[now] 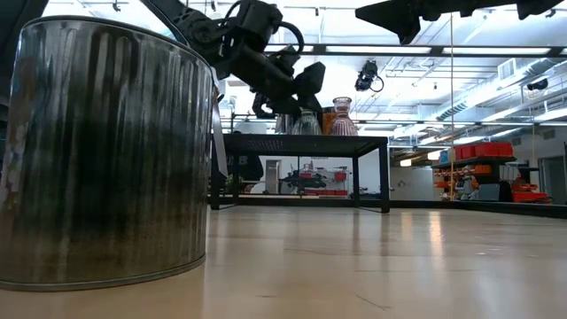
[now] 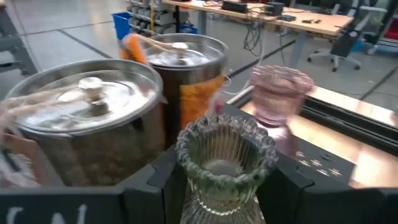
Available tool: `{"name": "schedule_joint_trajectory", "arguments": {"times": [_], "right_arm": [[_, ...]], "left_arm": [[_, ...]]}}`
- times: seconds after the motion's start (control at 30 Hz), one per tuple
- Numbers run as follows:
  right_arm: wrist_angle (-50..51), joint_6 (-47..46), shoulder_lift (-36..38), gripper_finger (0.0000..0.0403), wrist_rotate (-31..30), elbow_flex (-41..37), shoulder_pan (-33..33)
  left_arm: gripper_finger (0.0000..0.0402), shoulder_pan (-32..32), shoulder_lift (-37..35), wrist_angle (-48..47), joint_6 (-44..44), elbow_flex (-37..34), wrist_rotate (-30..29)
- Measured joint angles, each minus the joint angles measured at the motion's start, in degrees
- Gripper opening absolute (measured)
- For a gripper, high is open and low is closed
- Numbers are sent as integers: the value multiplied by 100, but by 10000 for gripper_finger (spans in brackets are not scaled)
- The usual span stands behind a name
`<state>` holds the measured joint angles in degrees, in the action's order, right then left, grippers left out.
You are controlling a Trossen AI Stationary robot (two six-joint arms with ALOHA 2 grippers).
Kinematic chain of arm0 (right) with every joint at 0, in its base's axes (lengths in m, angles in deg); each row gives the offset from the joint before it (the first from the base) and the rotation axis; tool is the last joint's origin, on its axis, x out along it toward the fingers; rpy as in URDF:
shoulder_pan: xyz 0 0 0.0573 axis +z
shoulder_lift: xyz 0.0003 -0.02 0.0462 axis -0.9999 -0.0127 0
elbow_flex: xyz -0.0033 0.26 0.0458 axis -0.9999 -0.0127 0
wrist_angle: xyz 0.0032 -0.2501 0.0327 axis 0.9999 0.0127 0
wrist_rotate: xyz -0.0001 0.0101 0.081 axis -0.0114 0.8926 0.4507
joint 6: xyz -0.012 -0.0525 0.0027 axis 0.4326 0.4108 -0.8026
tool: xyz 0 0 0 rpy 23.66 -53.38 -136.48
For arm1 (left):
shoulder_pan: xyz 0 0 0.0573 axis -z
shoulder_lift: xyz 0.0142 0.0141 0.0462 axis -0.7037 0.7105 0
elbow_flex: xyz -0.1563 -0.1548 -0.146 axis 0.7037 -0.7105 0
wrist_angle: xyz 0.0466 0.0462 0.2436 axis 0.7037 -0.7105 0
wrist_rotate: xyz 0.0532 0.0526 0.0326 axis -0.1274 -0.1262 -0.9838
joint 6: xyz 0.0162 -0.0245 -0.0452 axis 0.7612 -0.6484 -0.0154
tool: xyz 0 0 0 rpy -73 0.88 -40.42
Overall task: Pick & Place candle stick holders
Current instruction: Put the green candle holder on the shelf aligned with the other candle holders
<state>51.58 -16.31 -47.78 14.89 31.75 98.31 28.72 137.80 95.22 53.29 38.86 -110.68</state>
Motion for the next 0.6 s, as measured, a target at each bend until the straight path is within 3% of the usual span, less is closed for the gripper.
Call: {"name": "schedule_joint_trajectory", "arguments": {"times": [0.6], "right_arm": [[1,105,0,279,0,0,2]], "left_arm": [[165,20,-38,152,-43,0,-8]]}}
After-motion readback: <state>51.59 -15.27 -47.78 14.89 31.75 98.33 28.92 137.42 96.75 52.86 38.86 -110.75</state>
